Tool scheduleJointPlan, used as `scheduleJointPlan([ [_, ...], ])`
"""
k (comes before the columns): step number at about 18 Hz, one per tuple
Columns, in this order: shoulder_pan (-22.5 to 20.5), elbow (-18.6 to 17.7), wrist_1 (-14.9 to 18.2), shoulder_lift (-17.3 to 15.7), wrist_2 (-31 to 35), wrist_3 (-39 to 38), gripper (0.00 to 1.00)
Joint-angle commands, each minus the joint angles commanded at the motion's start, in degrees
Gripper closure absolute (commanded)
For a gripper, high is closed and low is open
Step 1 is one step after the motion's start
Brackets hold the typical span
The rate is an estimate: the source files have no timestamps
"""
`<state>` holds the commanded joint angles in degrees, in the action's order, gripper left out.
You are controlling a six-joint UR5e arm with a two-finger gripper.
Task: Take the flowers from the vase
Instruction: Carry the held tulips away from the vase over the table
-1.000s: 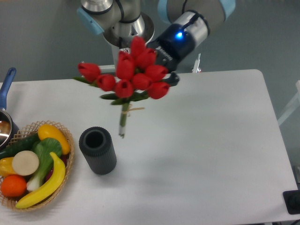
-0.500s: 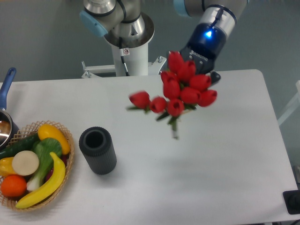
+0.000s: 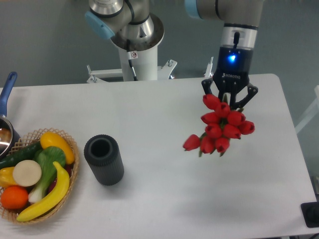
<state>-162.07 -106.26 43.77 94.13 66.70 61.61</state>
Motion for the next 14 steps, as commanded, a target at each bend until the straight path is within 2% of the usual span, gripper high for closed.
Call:
scheduleJointPlan([
  [4, 3.59, 0.09, 4.13, 0.35, 8.07, 0.52, 0.97],
  [9, 6.06, 1.93, 4.84, 3.43, 14.06, 1.49, 0.97],
  [14, 8.0, 1.23, 4.57, 4.13, 18.29, 1.05, 0.97],
])
